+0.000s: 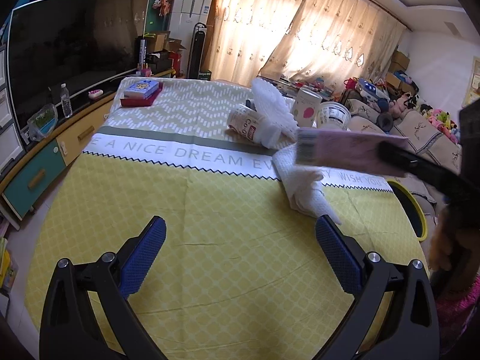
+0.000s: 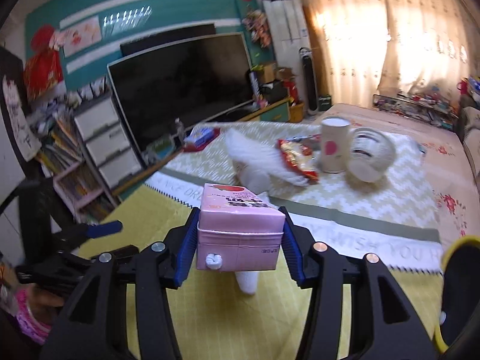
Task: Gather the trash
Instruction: 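Carry the pink carton with the right tool over the bin and release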
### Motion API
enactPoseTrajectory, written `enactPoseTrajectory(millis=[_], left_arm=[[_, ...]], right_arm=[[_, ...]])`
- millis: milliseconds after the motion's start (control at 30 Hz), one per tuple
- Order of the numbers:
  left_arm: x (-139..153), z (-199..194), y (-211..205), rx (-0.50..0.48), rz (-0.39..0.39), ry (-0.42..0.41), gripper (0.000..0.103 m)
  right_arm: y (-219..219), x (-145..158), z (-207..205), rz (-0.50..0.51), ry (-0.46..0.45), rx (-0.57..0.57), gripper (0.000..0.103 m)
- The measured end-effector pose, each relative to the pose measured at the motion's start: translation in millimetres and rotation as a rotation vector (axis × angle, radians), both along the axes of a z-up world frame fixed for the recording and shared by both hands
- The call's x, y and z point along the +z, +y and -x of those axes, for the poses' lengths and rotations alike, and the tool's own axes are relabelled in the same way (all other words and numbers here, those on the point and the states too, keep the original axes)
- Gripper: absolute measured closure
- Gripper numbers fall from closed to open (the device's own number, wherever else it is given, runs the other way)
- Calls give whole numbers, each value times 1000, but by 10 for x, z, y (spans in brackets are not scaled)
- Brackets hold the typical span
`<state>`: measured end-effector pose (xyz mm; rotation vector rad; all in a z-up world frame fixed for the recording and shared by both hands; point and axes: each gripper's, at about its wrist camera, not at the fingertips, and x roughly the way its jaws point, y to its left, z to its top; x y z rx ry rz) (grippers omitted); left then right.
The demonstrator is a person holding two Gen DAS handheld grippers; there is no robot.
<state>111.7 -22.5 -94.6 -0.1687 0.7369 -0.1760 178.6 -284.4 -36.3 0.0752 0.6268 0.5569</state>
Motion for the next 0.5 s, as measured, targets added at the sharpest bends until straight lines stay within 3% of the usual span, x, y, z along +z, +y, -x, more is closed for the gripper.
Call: enactPoseTrajectory(millis=[233, 333, 500], left_arm=[[-7, 32, -205, -36, -31, -5, 5], [-12, 22, -270, -47, -38, -3, 5], [-48, -17, -376, -69, -36, 12, 5]], right_arm=[[-539, 146, 338, 16, -73, -168, 54], [-987, 158, 434, 61, -102, -337, 54], [-1828, -23, 457, 155, -50, -674, 54]])
